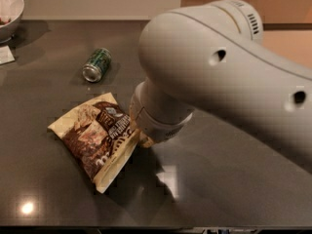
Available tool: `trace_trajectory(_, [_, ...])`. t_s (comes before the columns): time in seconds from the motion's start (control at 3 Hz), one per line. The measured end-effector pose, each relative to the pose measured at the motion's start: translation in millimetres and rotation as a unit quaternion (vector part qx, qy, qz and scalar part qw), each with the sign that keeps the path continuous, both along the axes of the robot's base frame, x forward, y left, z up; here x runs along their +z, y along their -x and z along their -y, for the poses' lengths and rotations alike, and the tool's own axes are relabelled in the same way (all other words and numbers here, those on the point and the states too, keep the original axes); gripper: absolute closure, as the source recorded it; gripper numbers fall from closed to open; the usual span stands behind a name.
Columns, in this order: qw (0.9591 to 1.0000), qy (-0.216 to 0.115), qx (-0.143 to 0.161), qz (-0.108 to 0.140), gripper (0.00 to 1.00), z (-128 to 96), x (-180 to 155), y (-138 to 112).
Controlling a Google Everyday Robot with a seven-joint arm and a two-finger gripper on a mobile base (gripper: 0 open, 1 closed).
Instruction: Move brown chip bag near sponge
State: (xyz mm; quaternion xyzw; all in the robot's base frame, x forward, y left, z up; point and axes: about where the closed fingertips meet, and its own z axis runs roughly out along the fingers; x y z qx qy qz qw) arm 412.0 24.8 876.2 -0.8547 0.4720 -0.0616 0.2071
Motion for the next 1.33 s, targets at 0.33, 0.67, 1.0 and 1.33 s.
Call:
trace_trajectory(0.33, [0.9992,0.002,-0.035,0.021,0.87,-0.1,5.7,-14.7])
trace_trajectory(0.67, [0.9950,0.002,-0.082,0.058,1.00,-6.6,14.4,-47.2])
trace_trajectory(1.0, [0.9865,0.000,-0.138,0.089,1.00,-6.3,24.2,-88.7])
trace_trajectory(1.33, [0.9705,-0.012,-0.222,0.094,1.00,9.4,32.4,-130.5])
